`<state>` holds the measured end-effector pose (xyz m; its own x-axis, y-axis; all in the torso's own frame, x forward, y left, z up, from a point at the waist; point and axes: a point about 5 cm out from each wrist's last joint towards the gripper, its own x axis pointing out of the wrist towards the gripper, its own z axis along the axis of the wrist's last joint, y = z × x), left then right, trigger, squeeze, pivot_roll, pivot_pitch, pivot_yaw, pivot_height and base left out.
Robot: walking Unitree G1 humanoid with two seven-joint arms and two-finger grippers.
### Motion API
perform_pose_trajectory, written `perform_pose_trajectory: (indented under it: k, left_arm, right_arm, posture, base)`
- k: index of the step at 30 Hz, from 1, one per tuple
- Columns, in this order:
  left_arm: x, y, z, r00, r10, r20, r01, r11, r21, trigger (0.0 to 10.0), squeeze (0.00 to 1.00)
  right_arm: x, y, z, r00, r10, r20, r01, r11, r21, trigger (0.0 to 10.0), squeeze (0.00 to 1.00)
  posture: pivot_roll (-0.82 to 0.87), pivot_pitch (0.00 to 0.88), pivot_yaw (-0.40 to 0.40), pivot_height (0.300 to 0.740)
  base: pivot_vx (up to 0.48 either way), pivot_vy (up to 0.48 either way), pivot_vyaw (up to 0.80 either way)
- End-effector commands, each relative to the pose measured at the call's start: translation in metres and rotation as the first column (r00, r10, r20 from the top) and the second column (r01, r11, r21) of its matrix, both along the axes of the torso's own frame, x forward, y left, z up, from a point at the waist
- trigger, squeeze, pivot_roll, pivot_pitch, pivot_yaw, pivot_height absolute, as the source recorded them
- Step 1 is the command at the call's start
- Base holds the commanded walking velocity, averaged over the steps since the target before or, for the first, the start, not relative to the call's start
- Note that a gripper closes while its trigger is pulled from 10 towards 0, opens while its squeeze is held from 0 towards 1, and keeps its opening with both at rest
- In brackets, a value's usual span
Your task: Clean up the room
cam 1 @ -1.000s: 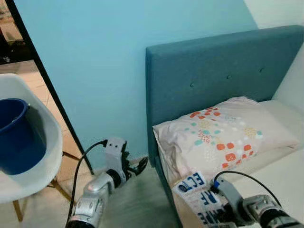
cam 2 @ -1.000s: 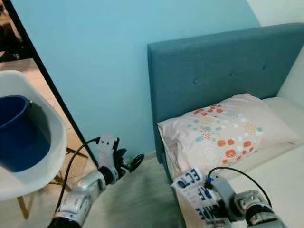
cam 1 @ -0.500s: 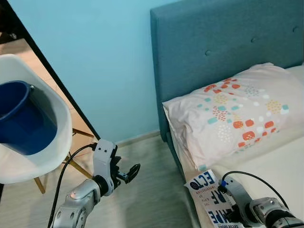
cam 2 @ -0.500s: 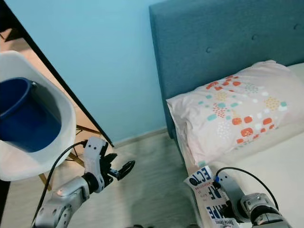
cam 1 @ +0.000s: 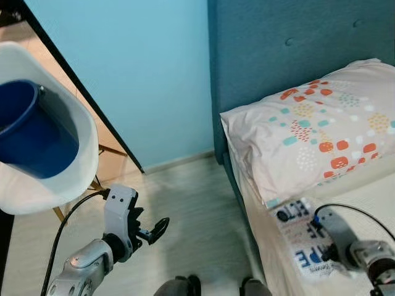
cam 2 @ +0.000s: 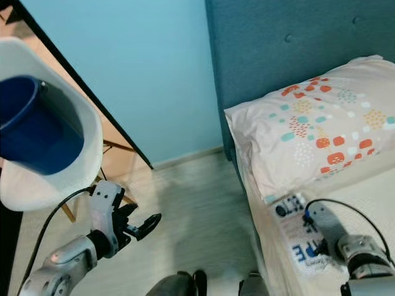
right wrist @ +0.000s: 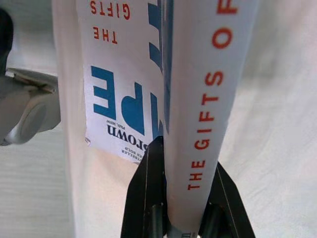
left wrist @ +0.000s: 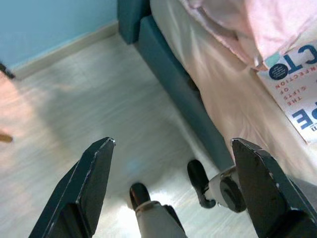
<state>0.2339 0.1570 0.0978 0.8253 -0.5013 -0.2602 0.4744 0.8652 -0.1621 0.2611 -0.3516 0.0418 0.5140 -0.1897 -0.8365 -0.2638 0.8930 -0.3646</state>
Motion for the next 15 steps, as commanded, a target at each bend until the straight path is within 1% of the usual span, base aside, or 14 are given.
perform_pose_trajectory:
  k: [1,3,5,9,10,11,12,13,15]
  left_arm:
    - [-0.008,0.003,-0.005,0.999,0.006,-0.048,-0.006,1.000,0.007,10.0,0.00]
    - [-0.010,0.002,-0.005,0.998,0.004,-0.056,-0.004,1.000,0.006,10.0,0.00]
    - [-0.014,0.001,-0.006,0.997,-0.007,-0.074,0.007,1.000,0.010,10.0,0.00]
    - [-0.017,0.002,-0.007,0.996,-0.011,-0.089,0.012,1.000,0.013,10.0,0.00]
    - [-0.018,0.002,-0.007,0.996,-0.010,-0.094,0.012,1.000,0.014,10.0,0.00]
    - [-0.018,0.002,-0.007,0.996,-0.010,-0.094,0.012,1.000,0.014,10.0,0.00]
    - [-0.019,0.002,-0.006,0.995,-0.009,-0.096,0.011,1.000,0.014,10.0,0.00]
    - [-0.019,0.002,-0.006,0.995,-0.009,-0.097,0.010,1.000,0.014,10.0,0.00]
    - [-0.019,0.002,-0.006,0.995,-0.010,-0.097,0.011,1.000,0.013,10.0,0.00]
  right_arm:
    - [-0.006,-0.007,-0.001,1.000,-0.026,0.003,0.026,0.999,-0.026,10.0,0.00]
    - [-0.006,-0.008,0.000,1.000,-0.027,0.007,0.027,0.999,-0.033,10.0,0.00]
    - [-0.007,-0.006,-0.003,1.000,-0.010,-0.013,0.010,0.999,-0.036,10.0,0.00]
    - [-0.010,-0.004,-0.007,1.000,-0.003,-0.030,0.002,0.999,-0.034,10.0,0.00]
    - [-0.012,-0.005,-0.009,0.999,-0.006,-0.038,0.005,0.999,-0.043,10.0,0.04]
    - [-0.012,-0.005,-0.009,0.999,-0.006,-0.038,0.005,0.999,-0.043,10.0,0.04]
    - [-0.014,-0.006,-0.010,0.999,-0.010,-0.041,0.008,0.998,-0.058,10.0,0.78]
    - [-0.015,-0.007,-0.010,0.999,-0.015,-0.041,0.012,0.997,-0.070,10.0,1.00]
    - [-0.015,-0.010,-0.009,0.999,-0.031,-0.028,0.029,0.996,-0.084,10.0,1.00]
  posture:
    - [0.09,0.380,0.175,0.740]
    - [0.09,0.380,0.175,0.740]
    - [0.09,0.384,0.173,0.740]
    - [0.09,0.385,0.175,0.740]
    - [0.09,0.385,0.173,0.740]
    - [0.09,0.385,0.173,0.740]
    - [0.10,0.383,0.175,0.740]
    - [0.10,0.383,0.175,0.740]
    - [0.10,0.378,0.178,0.740]
  base:
    - [0.000,0.000,0.00]
    - [0.000,0.000,0.00]
    - [0.000,0.000,0.00]
    - [0.000,0.000,0.00]
    - [0.000,0.000,0.00]
    - [0.000,0.000,0.00]
    - [0.000,0.000,0.00]
    - [0.000,0.000,0.00]
    - [0.000,0.000,0.00]
